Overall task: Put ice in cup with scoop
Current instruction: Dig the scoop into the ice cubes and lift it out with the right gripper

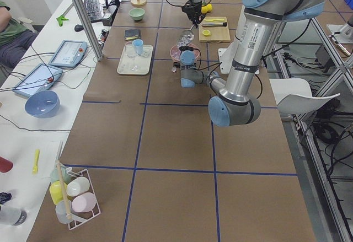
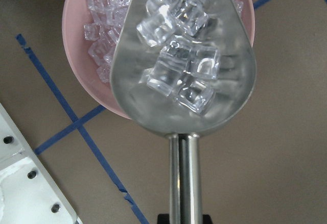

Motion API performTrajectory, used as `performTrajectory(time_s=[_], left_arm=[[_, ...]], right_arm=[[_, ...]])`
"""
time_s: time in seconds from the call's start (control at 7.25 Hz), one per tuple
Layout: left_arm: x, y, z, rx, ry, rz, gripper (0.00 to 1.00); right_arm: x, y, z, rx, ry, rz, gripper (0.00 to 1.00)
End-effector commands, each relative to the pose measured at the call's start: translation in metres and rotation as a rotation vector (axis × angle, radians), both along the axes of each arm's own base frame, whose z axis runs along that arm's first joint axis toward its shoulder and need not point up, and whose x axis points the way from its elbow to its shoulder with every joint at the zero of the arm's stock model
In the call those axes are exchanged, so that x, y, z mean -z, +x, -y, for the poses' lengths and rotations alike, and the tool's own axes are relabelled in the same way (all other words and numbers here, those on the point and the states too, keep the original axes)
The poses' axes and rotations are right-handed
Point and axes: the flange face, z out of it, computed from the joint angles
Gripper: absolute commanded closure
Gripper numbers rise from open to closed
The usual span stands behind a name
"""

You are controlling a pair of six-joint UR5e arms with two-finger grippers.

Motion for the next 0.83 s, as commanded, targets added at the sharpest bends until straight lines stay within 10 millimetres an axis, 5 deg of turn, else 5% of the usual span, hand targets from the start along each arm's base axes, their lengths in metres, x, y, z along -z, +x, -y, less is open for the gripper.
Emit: performTrajectory(time_s=[0.0, 0.14, 0.41, 0.69], left_arm=[[0.0, 0.0, 0.0, 0.0, 0.0, 0.0, 0.0], [0.0, 0.0, 0.0, 0.0, 0.0, 0.0, 0.0], [0.0, 0.0, 0.0, 0.0, 0.0, 0.0, 0.0], [0.0, 0.0, 0.0, 0.0, 0.0, 0.0, 0.0]], right_arm=[[0.003, 0.005, 0.002, -0.022, -0.012, 0.008, 1.0], [0.005, 0.006, 0.004, -0.04, -0.014, 0.029, 1.0], [-0.033, 0.007, 0.005, -0.067, 0.001, 0.12, 1.0], [-0.03, 0.012, 0.002, -0.088, -0.013, 0.161, 1.0]])
